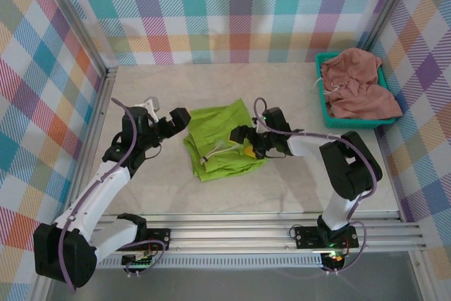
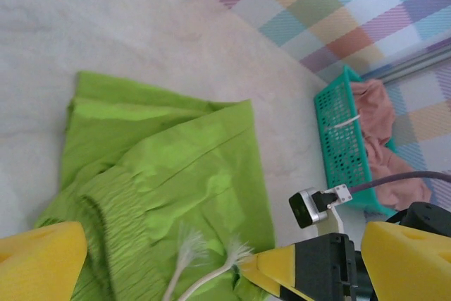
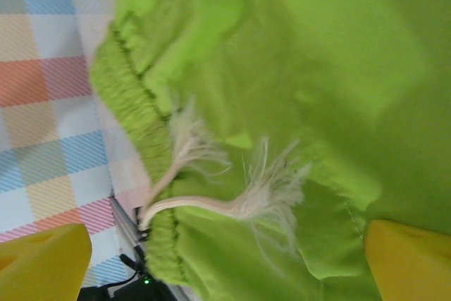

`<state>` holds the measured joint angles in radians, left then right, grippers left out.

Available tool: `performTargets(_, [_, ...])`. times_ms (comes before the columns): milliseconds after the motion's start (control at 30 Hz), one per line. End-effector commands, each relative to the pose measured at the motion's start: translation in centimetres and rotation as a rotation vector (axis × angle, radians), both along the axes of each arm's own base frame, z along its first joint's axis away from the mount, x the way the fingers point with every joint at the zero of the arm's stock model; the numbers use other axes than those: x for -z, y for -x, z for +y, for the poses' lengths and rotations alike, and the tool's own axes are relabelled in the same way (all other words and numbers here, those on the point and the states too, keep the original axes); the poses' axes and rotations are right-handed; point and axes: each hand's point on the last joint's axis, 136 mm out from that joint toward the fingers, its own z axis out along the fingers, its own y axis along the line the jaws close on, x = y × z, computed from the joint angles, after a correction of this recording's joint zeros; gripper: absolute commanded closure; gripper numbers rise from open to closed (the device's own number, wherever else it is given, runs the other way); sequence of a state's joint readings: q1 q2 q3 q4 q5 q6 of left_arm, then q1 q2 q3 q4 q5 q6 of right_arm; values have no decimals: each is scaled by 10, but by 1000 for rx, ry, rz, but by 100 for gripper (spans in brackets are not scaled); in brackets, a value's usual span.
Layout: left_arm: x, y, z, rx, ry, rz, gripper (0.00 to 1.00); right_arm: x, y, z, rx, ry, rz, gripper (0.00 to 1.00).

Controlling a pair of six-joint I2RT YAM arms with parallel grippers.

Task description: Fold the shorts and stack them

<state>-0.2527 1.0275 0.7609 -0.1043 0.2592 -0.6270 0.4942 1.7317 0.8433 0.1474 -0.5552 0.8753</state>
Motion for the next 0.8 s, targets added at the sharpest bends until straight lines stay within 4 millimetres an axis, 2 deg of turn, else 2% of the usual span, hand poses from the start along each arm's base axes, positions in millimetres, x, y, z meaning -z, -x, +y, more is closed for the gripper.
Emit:
performTargets(0, [1, 3, 4, -1, -21, -9, 0, 20, 14, -22, 54, 88, 29, 0])
performTargets(200, [8, 6, 4, 3, -23, 4, 0, 25, 33, -79, 154, 188, 52, 1])
performTargets(333, [10, 7, 3, 4, -19, 6, 0, 20, 42, -129, 251, 234, 72, 1])
performTargets(400, [11, 9, 4, 7, -20, 9, 0, 10, 46, -149, 286, 264, 52, 1])
performTargets(467, [9, 10, 3, 10, -18, 5, 0, -13, 47, -160, 290, 304, -16, 0])
performTargets(567, [6, 9, 3, 8, -6, -4, 0, -57, 41, -154, 290, 274, -134, 1])
performTargets(667, [1, 9, 2, 6, 8, -17, 0, -90, 33, -129, 254, 237, -256, 0])
performTargets(767, [-3, 8, 2, 1, 13, -27, 0, -98, 23, -93, 177, 200, -285, 1])
